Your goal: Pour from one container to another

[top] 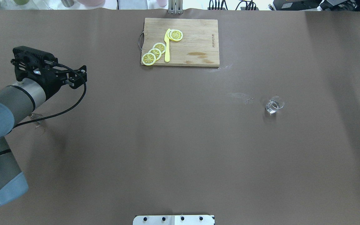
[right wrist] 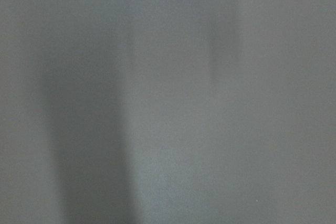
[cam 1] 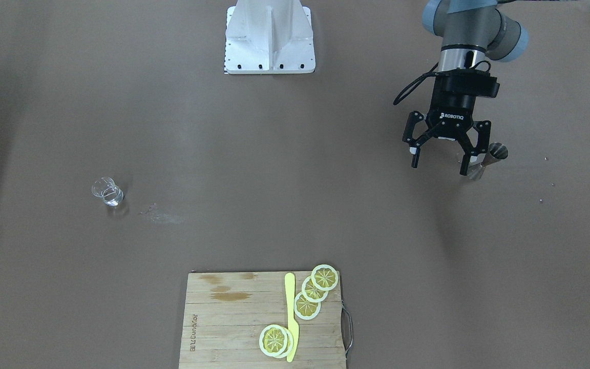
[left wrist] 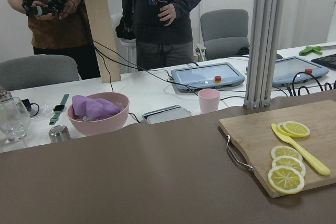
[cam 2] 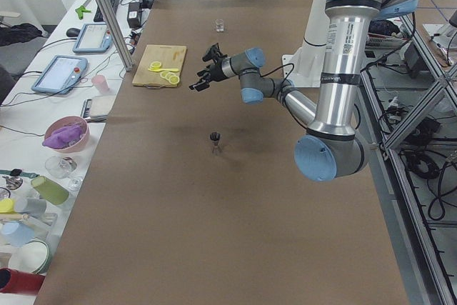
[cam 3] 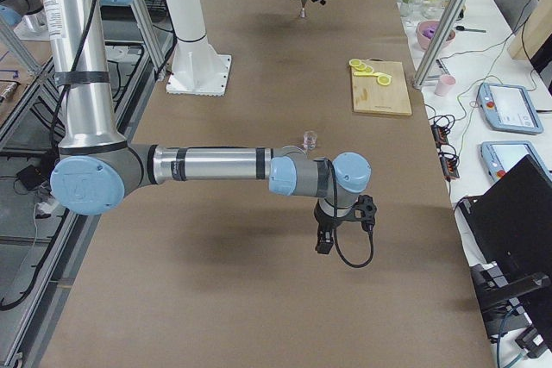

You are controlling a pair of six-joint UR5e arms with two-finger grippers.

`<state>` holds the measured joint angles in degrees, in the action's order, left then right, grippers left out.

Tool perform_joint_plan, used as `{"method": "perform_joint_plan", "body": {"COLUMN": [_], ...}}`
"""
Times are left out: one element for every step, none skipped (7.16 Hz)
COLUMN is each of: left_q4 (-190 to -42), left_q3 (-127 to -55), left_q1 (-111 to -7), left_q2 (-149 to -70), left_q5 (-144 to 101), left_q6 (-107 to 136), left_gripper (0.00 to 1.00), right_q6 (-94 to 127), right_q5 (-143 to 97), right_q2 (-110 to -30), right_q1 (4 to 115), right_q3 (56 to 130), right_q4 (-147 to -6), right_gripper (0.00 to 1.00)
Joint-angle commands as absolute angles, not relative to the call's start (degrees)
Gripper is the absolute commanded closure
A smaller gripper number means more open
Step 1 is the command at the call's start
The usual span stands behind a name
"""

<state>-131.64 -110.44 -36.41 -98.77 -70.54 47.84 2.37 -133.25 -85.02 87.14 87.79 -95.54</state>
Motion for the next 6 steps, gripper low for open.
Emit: {"method": "perform_joint_plan", "body": {"left_q4": [-121.2, -117.5, -111.0, -106.7, -103.0, -100.6], "left_q3": [-110.0, -109.6, -109.6, -109.6, -109.6, -109.0], "left_q1": [-44.2, -46.6, -50.1, -53.0, -55.5, -59.1], "left_q2": [-104.8, -107.0, -110.1, -111.5, -112.1, -112.4], "left_q5": [-85.9, -91.3, -94.9, -98.8, -104.5, -110.6], "left_q6": [47.7, 44.2, 38.7, 36.8, 35.2, 33.1], "left_gripper": [0.03, 0.03, 0.03, 0.03, 0.03, 0.03], "right_q6": [2.4, 2.4, 2.3, 2.3, 2.3, 2.3], "right_q5": [-136.8, -136.7, -136.6, -136.3, -136.3, -136.6], "right_q2": [-86.9, -87.8, -88.1, -87.7, -87.5, -87.5], "right_q1": [92.0, 92.1, 92.3, 92.5, 92.5, 92.4], "right_q3": [90.1, 89.8, 90.0, 89.3, 90.1, 90.3], "right_q4": [-95.9, -95.9, -96.0, -95.9, -95.9, -95.9], "right_gripper": [0.00, 0.00, 0.00, 0.00, 0.00, 0.00]}}
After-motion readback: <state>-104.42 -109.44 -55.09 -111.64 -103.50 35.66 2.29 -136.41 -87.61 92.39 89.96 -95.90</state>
